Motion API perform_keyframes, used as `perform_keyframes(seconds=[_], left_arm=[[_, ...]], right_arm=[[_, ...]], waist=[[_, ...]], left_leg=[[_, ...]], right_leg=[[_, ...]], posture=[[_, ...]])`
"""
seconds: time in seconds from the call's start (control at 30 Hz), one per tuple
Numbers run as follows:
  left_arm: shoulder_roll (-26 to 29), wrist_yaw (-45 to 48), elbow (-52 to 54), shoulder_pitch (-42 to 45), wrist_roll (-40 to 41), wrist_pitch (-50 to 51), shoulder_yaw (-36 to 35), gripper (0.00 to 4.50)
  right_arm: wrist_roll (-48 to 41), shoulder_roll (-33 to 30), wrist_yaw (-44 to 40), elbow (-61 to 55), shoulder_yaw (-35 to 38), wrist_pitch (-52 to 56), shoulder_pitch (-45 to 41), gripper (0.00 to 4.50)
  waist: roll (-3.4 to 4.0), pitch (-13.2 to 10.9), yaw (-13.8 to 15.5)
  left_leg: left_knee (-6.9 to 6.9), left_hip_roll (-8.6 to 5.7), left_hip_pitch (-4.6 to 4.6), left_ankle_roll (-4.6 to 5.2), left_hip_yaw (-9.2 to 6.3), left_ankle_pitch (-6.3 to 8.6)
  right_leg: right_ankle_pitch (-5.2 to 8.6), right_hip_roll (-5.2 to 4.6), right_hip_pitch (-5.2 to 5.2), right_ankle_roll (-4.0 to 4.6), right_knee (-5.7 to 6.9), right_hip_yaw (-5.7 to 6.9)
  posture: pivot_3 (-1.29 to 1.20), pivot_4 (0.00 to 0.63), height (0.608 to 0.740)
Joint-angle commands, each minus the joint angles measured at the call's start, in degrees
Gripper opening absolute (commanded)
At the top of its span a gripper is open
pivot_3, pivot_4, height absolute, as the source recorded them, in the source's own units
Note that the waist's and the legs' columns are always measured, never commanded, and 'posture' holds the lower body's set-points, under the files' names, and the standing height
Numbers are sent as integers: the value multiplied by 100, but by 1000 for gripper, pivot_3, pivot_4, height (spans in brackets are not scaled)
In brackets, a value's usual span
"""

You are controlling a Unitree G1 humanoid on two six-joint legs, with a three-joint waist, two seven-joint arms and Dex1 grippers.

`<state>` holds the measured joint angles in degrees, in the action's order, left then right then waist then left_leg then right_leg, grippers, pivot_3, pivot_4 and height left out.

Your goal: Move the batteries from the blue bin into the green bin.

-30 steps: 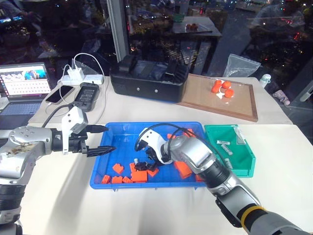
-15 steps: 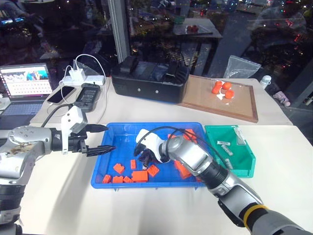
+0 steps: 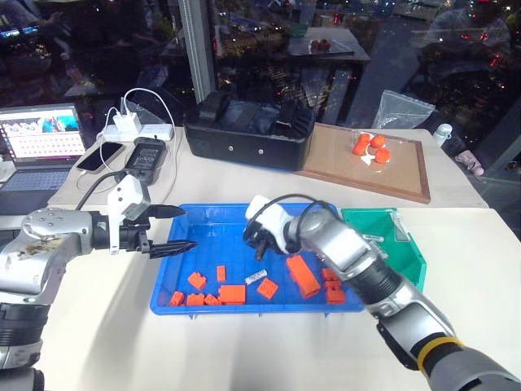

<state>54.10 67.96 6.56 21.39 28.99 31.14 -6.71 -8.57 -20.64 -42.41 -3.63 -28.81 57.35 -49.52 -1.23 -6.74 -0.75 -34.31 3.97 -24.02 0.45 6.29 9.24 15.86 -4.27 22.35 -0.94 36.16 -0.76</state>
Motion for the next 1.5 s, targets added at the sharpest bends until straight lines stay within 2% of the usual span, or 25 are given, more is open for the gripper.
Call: perform_keyframes(seconds=[0.03, 0.17, 0.47, 0.57, 0.8, 1.07, 1.2, 1.3, 1.37, 1.5], left_arm=[[-36, -5, 8, 150, -50, -142, 11, 4500], [-72, -8, -8, 188, -67, -151, 46, 4500], [-65, -20, 57, 122, -63, -133, 12, 4500], [-55, -27, 89, 97, -45, -112, -8, 4500], [-74, 31, 131, 112, 64, -92, -48, 4500], [-268, 229, 146, 498, 507, 16, -45, 4500], [-446, 489, 70, 839, 707, 78, 148, 4500], [-629, 745, -42, 1140, 746, 91, 390, 4500], [-749, 877, -153, 1323, 668, 28, 584, 4500], [-916, 1012, -396, 1578, 492, -80, 813, 4500]], right_arm=[[-111, -396, -592, -571, -137, -379, 35, 2117], [-111, -677, -989, -763, -443, -726, 293, 3471], [200, -341, -1026, 53, -886, -1128, 591, 3471], [406, -287, -977, 325, -982, -1238, 602, 2741], [459, -281, -1062, 239, -696, -1244, 572, 331], [-76, -673, -1056, -469, 642, -463, 179, 233], [-340, -1451, -1073, -884, 1519, 123, 53, 233], [-463, -2329, -1066, -1072, 2229, 541, 143, 233], [-484, -2940, -1073, -1206, 2555, 739, 476, 233], [-597, -3481, -941, -1492, 2991, 1036, 1267, 233]], waist=[[0, 0, -2], [0, 0, -2], [-1, 0, -6], [-1, 0, 8], [-2, 1, 6], [-3, 0, 22], [-2, -1, 65], [-2, -1, 120], [-2, -1, 157], [-4, 0, 131]], left_leg=[[1, 0, 0, 0, 0, 0], [1, 0, 0, 0, 0, 0], [-1, 1, 2, 0, 0, 0], [-3, -1, 1, 0, 0, 0], [-5, 0, 15, 0, 0, 0], [-8, 0, -3, 0, -1, 0], [-8, -2, -2, 0, -2, 0], [-8, -6, -9, 0, 0, 0], [-8, -8, -10, 1, 1, 0], [-5, -8, -9, 3, 0, 1]], right_leg=[[0, 0, 0, 0, 0, 0], [1, 1, 0, -1, -2, -1], [1, 4, 0, 0, 2, -1], [1, 2, -2, -1, 2, -1], [1, 1, -7, -1, 3, -1], [0, 0, -2, -1, 3, 0], [1, 1, -6, -1, -2, 1], [1, -2, -3, -3, -8, 1], [1, -3, -3, -4, -11, -1], [3, -1, -7, -6, -16, -1]], posture=[[0, 150, 735], [0, 150, 735], [0, 150, 735], [0, 150, 735], [0, 150, 735], [0, 150, 735], [0, 150, 735], [0, 150, 735], [0, 150, 735], [0, 150, 735]])
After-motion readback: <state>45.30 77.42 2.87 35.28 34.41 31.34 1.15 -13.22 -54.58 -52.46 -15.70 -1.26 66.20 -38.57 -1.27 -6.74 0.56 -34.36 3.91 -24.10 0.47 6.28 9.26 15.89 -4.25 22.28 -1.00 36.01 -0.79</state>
